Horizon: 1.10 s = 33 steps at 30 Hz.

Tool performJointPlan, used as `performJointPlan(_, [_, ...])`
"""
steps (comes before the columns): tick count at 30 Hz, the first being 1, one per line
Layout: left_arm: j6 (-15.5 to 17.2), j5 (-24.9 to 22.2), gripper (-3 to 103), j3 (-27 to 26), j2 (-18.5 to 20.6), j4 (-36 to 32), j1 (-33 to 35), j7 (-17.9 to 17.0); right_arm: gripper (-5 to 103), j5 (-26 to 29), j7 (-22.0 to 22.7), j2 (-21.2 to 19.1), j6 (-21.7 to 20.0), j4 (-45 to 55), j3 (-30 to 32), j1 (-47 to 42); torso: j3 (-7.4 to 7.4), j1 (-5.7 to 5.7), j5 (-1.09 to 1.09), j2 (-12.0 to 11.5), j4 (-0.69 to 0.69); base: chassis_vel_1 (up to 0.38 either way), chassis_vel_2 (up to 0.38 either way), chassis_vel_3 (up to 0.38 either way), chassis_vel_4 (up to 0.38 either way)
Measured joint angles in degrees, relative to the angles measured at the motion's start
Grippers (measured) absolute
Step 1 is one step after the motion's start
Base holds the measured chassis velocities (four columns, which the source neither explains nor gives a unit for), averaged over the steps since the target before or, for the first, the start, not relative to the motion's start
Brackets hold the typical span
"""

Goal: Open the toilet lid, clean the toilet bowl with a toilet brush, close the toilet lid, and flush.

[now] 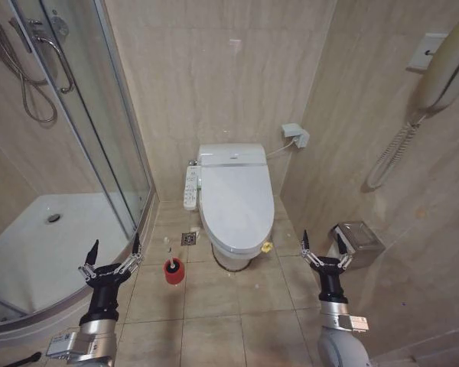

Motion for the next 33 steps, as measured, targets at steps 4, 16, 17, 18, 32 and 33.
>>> performJointPlan(4, [-0.6, 0.6, 100, 0.2, -0.4, -0.4, 0.6, 0.4, 100, 0.0, 1.0, -0.2, -0.4, 1.2, 0.0, -0.7, -0.02, -0.03, 0.00, 0.0, -0.01, -0.017, 0.008, 0.014, -0.012])
performJointPlan(16, [-1.3, 0.4, 100, 0.1, -1.2, -1.6, 2.0, -0.4, 100, -0.1, 1.2, -1.6, -1.0, 2.8, 2.4, -3.1, -0.02, -0.05, 0.01, 0.0, -0.01, 0.000, 0.000, 0.000, 0.000])
performJointPlan(17, [-1.2, 0.4, 100, 0.2, -1.2, -1.6, 2.0, -0.5, 100, -0.1, 1.2, -1.6, -1.0, 2.8, 2.5, -3.1, -0.02, -0.05, 0.00, 0.0, -0.01, 0.000, 0.000, 0.000, 0.000])
performJointPlan(18, [-1.1, 0.3, 100, 0.2, -1.3, -1.7, 2.0, -0.6, 100, -0.1, 1.2, -1.7, -1.0, 2.8, 2.5, -3.2, -0.02, -0.05, 0.01, 0.0, -0.01, 0.000, 0.000, 0.000, 0.000])
performJointPlan(32, [-1.0, 0.3, 100, 0.2, -1.3, -1.7, 2.1, -0.7, 100, -0.1, 1.1, -1.7, -1.0, 2.9, 2.5, -3.2, -0.02, -0.05, 0.00, 0.0, 0.00, 0.000, 0.000, 0.000, 0.000])
performJointPlan(33, [-1.0, 0.3, 100, 0.2, -1.3, -1.7, 2.1, -0.7, 100, -0.1, 1.1, -1.7, -1.0, 2.9, 2.5, -3.2, -0.02, -0.05, 0.00, 0.0, 0.00, 0.000, 0.000, 0.000, 0.000])
